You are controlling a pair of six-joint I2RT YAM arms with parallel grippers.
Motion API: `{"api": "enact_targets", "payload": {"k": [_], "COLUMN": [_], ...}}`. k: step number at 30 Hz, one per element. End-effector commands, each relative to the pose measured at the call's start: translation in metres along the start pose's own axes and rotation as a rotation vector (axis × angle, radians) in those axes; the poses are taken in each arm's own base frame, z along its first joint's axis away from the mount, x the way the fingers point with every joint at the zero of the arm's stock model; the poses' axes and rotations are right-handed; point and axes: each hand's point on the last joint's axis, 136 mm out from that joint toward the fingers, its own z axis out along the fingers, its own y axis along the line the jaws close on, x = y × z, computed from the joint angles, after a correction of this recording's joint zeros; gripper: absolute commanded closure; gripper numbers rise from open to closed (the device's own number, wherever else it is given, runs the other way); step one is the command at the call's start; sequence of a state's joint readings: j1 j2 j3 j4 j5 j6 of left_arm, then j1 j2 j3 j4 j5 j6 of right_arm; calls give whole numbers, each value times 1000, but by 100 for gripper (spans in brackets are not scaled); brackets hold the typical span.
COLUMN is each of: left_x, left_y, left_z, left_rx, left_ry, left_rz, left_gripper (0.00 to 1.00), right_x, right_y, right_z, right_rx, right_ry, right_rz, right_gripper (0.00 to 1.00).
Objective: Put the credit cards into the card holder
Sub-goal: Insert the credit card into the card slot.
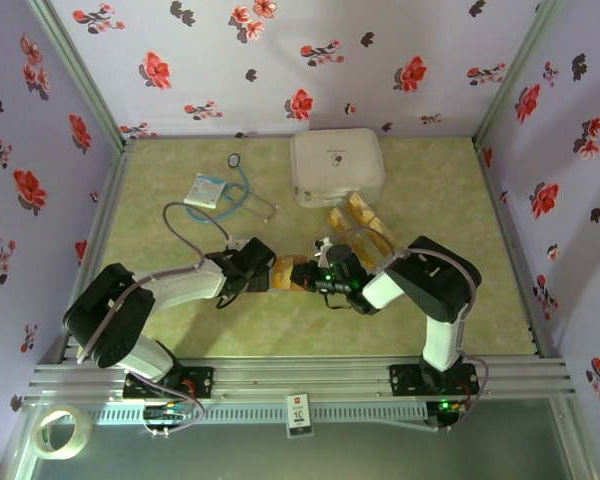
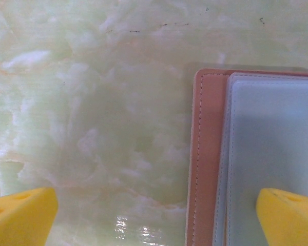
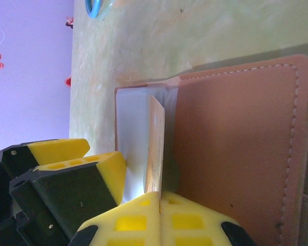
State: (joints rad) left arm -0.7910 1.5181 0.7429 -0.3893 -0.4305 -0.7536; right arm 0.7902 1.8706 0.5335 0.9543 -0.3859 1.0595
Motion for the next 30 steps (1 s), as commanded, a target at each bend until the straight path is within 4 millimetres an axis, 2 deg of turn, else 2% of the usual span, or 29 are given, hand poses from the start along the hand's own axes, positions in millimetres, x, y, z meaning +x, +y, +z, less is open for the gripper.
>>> {"api": "enact_targets", "payload": {"k": [1, 22, 30], "left_x": [21, 21, 21], "left_y": [24, 24, 25], "left_z": [5, 5, 5], "left_rx": [-84, -84, -83], "left_ry": [59, 59, 57], "left_rz": [31, 29, 28], "left_gripper": [0, 0, 0], "right_x": [10, 11, 8], "right_y": [-13, -15, -17], "right_z": [1, 8, 5], "right_rx": [24, 27, 32], "right_ry": [11, 35, 28], "right_rz": [26, 18, 20], "right_gripper": [100, 100, 100]}}
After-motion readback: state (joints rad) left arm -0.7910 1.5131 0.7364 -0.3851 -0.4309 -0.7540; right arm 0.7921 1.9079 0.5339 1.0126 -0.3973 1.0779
